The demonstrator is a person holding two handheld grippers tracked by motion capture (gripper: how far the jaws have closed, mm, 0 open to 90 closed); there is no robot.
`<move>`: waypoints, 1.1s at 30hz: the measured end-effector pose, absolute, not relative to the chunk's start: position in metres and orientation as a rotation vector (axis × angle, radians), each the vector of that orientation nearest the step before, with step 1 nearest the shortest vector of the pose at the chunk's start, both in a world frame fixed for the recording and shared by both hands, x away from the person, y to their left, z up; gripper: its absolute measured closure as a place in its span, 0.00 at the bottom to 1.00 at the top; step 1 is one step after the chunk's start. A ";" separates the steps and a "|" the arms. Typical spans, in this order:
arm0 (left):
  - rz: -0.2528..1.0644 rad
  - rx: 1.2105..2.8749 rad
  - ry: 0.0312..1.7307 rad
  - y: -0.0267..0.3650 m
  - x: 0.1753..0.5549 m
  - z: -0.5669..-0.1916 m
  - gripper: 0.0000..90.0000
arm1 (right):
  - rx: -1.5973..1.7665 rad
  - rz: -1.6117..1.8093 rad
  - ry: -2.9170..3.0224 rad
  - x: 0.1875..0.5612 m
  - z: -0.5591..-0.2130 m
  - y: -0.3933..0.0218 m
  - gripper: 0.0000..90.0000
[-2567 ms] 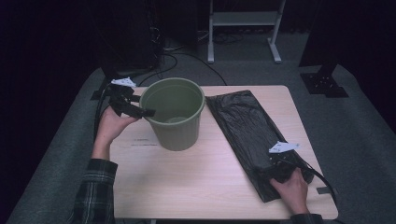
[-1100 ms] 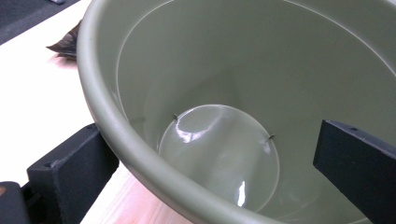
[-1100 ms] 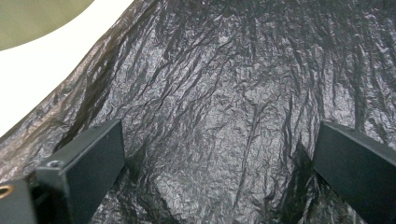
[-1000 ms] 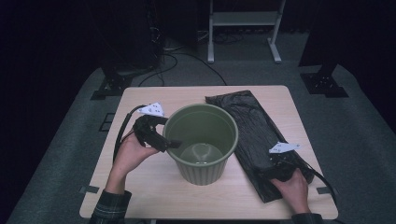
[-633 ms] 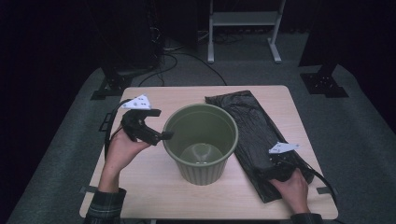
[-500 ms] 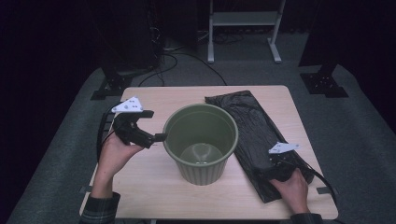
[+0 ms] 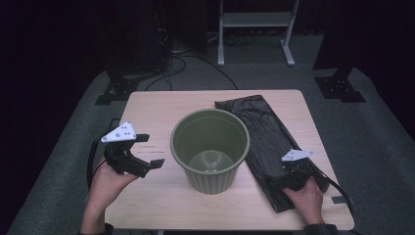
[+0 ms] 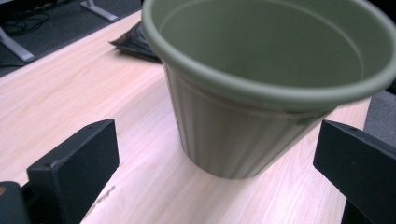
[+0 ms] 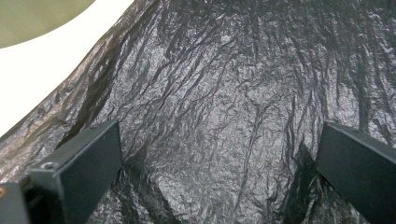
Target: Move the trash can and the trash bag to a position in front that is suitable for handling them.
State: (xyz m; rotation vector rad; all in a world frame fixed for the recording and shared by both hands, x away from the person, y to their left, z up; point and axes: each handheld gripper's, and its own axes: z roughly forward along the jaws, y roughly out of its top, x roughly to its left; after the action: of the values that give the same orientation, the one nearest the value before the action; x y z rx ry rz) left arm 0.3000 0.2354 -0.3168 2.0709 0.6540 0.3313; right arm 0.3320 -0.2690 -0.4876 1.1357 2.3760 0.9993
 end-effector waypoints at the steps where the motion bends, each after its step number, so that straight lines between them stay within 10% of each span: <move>1: 0.337 2.068 0.660 0.235 0.298 -0.320 0.00 | 1.136 0.999 2.376 0.332 -0.488 -0.269 0.00; 33: 0.339 2.089 0.693 0.238 0.297 -0.425 0.00 | 1.136 1.000 2.376 0.332 -0.488 -0.269 0.00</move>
State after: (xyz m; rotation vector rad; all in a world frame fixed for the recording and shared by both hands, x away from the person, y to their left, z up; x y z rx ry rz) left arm 0.2974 0.2376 -0.4252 2.0886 0.6932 0.3387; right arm 0.3319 -0.2690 -0.4876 1.1360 2.3760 0.9999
